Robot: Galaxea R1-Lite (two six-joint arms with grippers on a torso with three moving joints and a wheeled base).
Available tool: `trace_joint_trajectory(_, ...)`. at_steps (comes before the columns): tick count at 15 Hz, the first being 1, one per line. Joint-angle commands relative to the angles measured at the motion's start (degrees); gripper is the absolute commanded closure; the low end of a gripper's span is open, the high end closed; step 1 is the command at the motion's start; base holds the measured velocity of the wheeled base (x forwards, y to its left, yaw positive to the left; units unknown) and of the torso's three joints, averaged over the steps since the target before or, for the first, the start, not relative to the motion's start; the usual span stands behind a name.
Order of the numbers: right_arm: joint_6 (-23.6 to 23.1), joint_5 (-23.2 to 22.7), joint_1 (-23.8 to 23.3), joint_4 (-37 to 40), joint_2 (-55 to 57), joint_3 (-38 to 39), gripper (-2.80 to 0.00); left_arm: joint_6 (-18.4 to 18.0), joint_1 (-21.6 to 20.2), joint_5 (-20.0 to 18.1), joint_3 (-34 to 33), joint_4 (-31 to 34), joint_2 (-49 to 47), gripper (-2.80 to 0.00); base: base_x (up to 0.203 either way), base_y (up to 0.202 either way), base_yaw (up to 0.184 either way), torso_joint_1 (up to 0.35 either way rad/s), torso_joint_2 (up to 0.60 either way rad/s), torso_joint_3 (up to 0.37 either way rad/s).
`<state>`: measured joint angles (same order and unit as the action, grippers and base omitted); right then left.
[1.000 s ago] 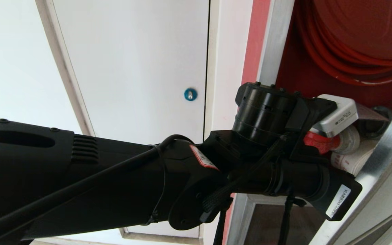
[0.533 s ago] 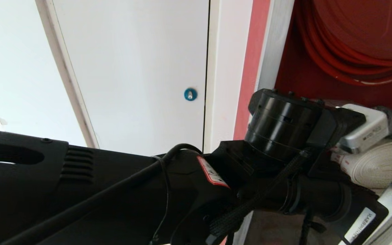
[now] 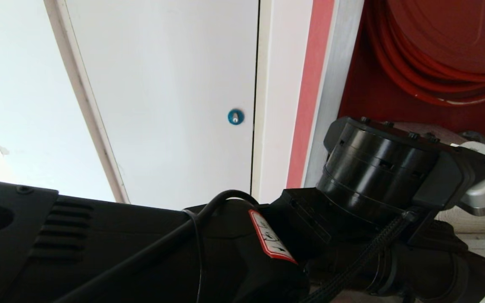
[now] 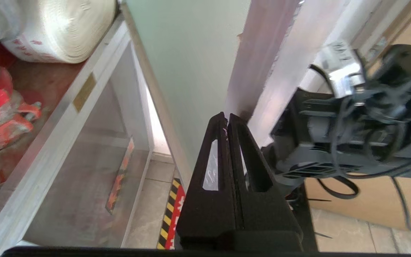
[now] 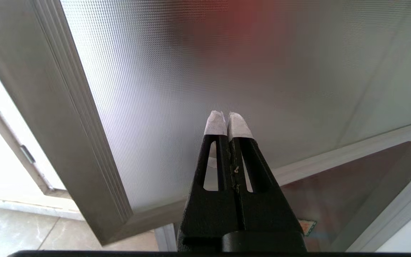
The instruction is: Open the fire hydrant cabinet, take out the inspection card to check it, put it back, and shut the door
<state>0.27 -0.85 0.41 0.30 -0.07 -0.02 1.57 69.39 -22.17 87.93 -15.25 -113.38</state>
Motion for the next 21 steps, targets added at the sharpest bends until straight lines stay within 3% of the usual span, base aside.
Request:
trace_joint_trajectory(1,0.0,0.0,0.0,0.0,0.1,-0.1,0.0,0.1,0.4,-0.2,0.0,0.0,0.4,0.0,0.0,0.0,0.0,0.0,0.0,0.0)
trace_joint_trajectory(15,0.0,0.0,0.0,0.0,0.0,0.0,0.0,0.3,2.9,0.2,0.0,0.7,2.0,0.0,0.0,0.0,0.0,0.0,0.0,0.0)
trace_joint_trajectory(18,0.0,0.0,0.0,0.0,0.1,0.0,0.0,0.3,-0.4,1.1,-2.3,0.5,3.1,0.0,0.0,0.0,0.0,0.0,0.0,0.0)
trace_joint_trajectory(21,0.0,0.0,0.0,0.0,0.0,0.0,0.0,0.3,-8.4,1.2,-6.8,0.1,5.1,0.0,0.0,0.0,0.0,0.0,0.0,0.0)
